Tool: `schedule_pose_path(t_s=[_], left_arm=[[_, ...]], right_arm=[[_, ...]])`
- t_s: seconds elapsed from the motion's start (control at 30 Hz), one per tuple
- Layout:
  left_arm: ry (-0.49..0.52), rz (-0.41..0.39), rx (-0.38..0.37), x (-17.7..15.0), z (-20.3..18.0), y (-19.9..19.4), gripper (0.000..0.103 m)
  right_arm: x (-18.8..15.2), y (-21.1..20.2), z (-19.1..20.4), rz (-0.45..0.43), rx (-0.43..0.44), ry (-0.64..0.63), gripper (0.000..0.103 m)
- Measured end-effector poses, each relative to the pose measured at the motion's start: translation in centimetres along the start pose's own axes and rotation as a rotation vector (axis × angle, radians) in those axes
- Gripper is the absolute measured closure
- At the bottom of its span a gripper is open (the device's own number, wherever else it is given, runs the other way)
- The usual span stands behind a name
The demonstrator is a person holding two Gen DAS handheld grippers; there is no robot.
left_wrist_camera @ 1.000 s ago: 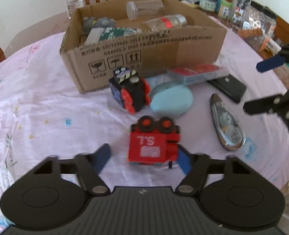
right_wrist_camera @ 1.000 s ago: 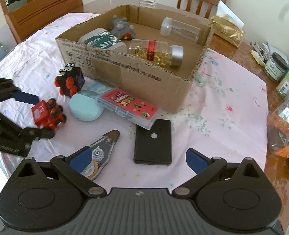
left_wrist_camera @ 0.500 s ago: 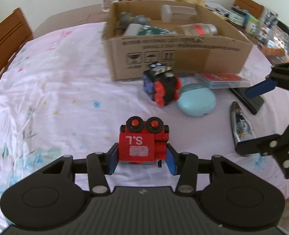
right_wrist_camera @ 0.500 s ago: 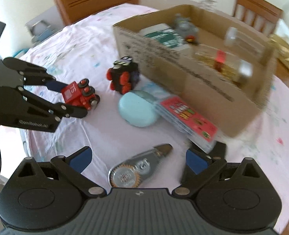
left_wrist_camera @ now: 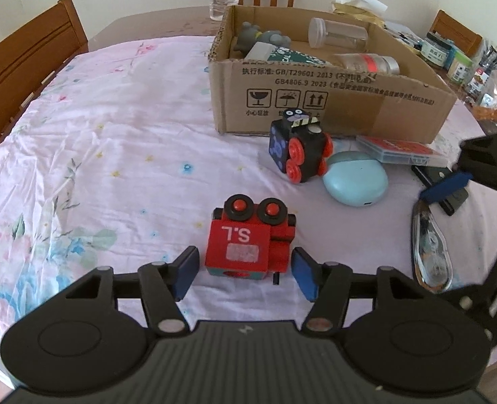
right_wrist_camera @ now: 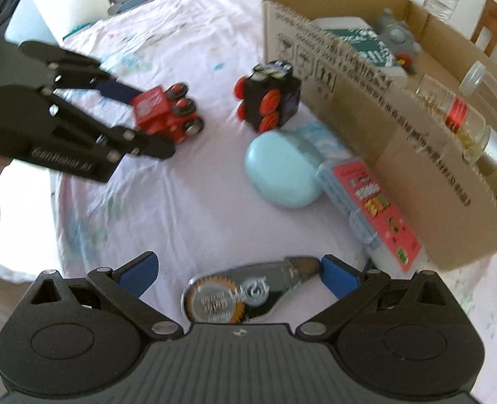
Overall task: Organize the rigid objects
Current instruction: 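Lift the train with the left tool while the right tool grasps the silver tape dispenser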
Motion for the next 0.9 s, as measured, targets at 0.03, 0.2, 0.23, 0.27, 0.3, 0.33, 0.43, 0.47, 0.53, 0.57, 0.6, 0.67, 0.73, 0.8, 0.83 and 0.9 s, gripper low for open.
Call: schedule_pose_path(t_s=[0.03, 0.2, 0.23, 0.27, 0.3, 0.33, 0.43, 0.47, 0.53, 0.57, 0.6, 0.67, 0.73, 0.8, 0.83, 0.9], left_arm=[[0.001, 0.000, 0.002, 0.0, 0.0, 0.0, 0.042], [0.014, 0.001, 0.006, -0.1, -0.2, 0.0, 0.039], [0.017, 0.002, 0.007, -0.1, -0.3, 0.0, 0.039], [0.021, 0.001, 0.009, -0.1, -0.3, 0.0, 0.039], [0.025, 0.001, 0.010, -0.2, -0.4, 0.0, 0.039], [0.028, 0.001, 0.011, -0.2, -0.4, 0.0, 0.039], [0.032, 0.001, 0.007, -0.2, -0.4, 0.0, 0.039], [0.032, 0.001, 0.007, -0.2, -0.4, 0.0, 0.039], [0.031, 0.000, 0.008, -0.2, -0.3, 0.0, 0.039], [0.030, -0.001, 0.009, -0.3, -0.3, 0.0, 0.039], [0.029, -0.002, 0.010, -0.3, -0.3, 0.0, 0.039], [0.026, -0.005, 0.013, -0.3, -0.3, 0.0, 0.039], [0.025, -0.006, 0.016, -0.3, -0.4, 0.0, 0.038], [0.026, -0.007, 0.017, -0.3, -0.4, 0.1, 0.038], [0.029, -0.008, 0.017, -0.2, -0.5, 0.1, 0.037], [0.030, -0.009, 0.017, -0.1, -0.4, 0.2, 0.037]], right_arm=[[-0.3, -0.2, 0.2, 0.004, -0.001, -0.002, 0.000], [-1.7, -0.8, 2.0, 0.016, 0.017, 0.008, 0.000], [-1.9, -0.8, 2.4, 0.016, 0.018, 0.004, 0.000], [-2.1, -0.8, 2.8, 0.013, 0.006, -0.003, 0.000], [-2.2, -0.7, 3.1, 0.007, -0.015, -0.012, 0.000], [-2.3, -0.6, 3.3, -0.001, -0.037, -0.022, 0.000], [-2.5, -0.3, 3.6, -0.023, -0.077, -0.073, 0.000], [-2.5, -0.3, 3.5, -0.028, -0.073, -0.083, 0.000], [-2.5, -0.2, 3.4, -0.031, -0.063, -0.100, 0.000], [-2.4, -0.1, 3.4, -0.034, -0.059, -0.114, 0.000], [-2.4, 0.0, 3.4, -0.034, -0.054, -0.123, 0.000], [-2.2, 0.0, 3.3, -0.029, -0.048, -0.127, 0.000], [-2.2, -0.1, 3.4, -0.030, -0.043, -0.131, 0.003], [-2.3, -0.2, 3.6, -0.033, -0.043, -0.124, 0.005], [-2.3, -0.2, 3.6, -0.035, -0.044, -0.119, 0.007], [-2.3, -0.3, 3.7, -0.040, -0.048, -0.106, 0.009]])
Point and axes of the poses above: each gripper's, at about its wrist camera, not at the fingertips, and y roughly the way its jaws point, z to its left, x to its top, the point moved 1 cm from there along y, roughly the way its jaws point, and after that the axes turned 4 degrees about -x, right-handed, at the moved point
